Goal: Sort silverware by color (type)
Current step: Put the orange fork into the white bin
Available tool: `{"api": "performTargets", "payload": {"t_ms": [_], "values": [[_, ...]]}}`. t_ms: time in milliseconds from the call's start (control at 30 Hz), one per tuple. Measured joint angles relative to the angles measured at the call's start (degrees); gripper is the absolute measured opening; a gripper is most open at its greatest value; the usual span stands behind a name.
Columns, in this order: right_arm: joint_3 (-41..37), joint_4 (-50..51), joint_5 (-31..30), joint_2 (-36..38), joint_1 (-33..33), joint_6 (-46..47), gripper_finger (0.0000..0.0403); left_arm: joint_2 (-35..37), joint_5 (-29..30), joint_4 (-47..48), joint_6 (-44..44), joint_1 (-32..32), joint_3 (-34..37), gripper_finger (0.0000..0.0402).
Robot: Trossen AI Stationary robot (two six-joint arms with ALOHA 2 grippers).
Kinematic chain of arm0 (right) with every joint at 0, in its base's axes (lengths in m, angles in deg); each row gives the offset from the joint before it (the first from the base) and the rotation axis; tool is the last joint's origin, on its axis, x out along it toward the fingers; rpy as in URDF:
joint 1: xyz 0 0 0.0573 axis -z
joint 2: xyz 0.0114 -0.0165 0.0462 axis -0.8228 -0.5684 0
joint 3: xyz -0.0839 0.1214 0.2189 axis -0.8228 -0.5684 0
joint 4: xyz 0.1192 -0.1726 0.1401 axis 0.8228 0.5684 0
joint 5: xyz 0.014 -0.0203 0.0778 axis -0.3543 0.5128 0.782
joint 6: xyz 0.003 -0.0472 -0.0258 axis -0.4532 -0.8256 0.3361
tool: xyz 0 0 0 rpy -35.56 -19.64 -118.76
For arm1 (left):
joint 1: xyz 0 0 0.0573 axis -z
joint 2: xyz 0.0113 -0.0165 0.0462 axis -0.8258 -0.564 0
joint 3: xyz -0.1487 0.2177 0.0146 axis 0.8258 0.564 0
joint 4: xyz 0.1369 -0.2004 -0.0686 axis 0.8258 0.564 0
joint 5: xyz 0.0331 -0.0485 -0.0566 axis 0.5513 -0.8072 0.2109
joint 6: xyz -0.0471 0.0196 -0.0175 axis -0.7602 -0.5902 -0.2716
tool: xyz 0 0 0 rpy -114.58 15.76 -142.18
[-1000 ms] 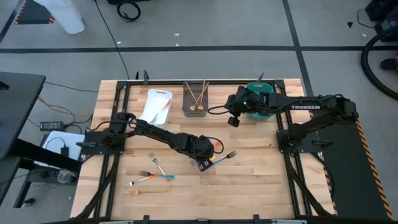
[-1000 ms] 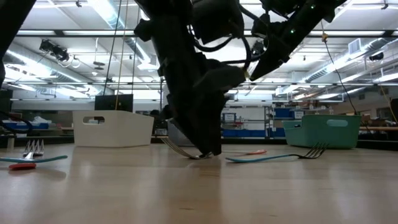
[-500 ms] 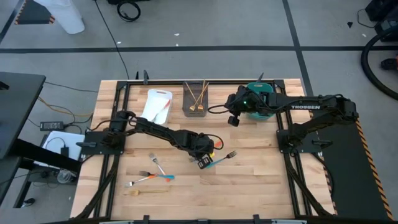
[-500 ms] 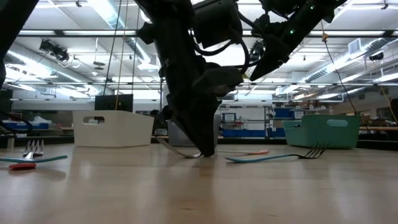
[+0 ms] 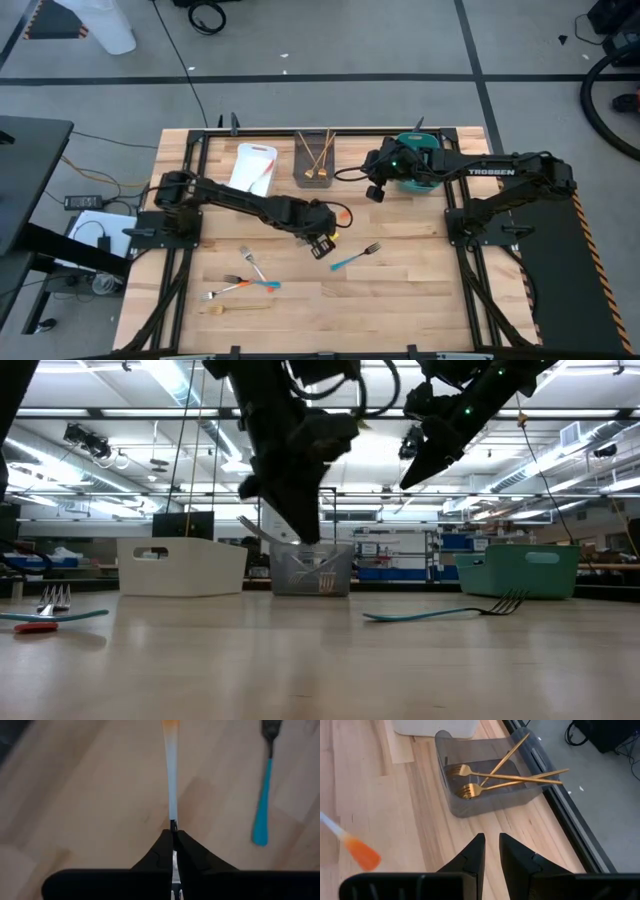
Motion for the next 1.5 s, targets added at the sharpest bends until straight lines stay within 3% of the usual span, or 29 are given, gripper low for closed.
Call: {"api": "performTargets", "payload": {"t_ms": [533, 733, 1000, 1267, 1500], "values": [[0.0, -1.0, -0.4, 0.0, 1.4, 0.0, 0.0067, 9.8, 14.4, 15.2, 5.5, -4.1, 0.3, 0.0012], [0.0, -1.4, -0.4, 0.0, 1.9, 0.2, 0.0067, 13.9, 17.2, 17.6, 8.3, -6.8, 1.3, 0.0012], [0.0, -1.4, -0.4, 0.0, 2.1, 0.6, 0.0067, 21.9, 17.7, 15.7, 9.0, -11.0, 10.9, 0.0012], [0.0, -1.9, -0.4, 0.0, 2.4, 0.6, 0.0067, 31.0, 17.6, 9.9, 4.0, -16.3, 22.3, 0.0012], [0.0, -2.9, 0.1, 0.0, 2.4, 0.5, 0.0067, 35.0, 17.3, 4.6, 2.2, -22.0, 30.2, 0.0011]]}}
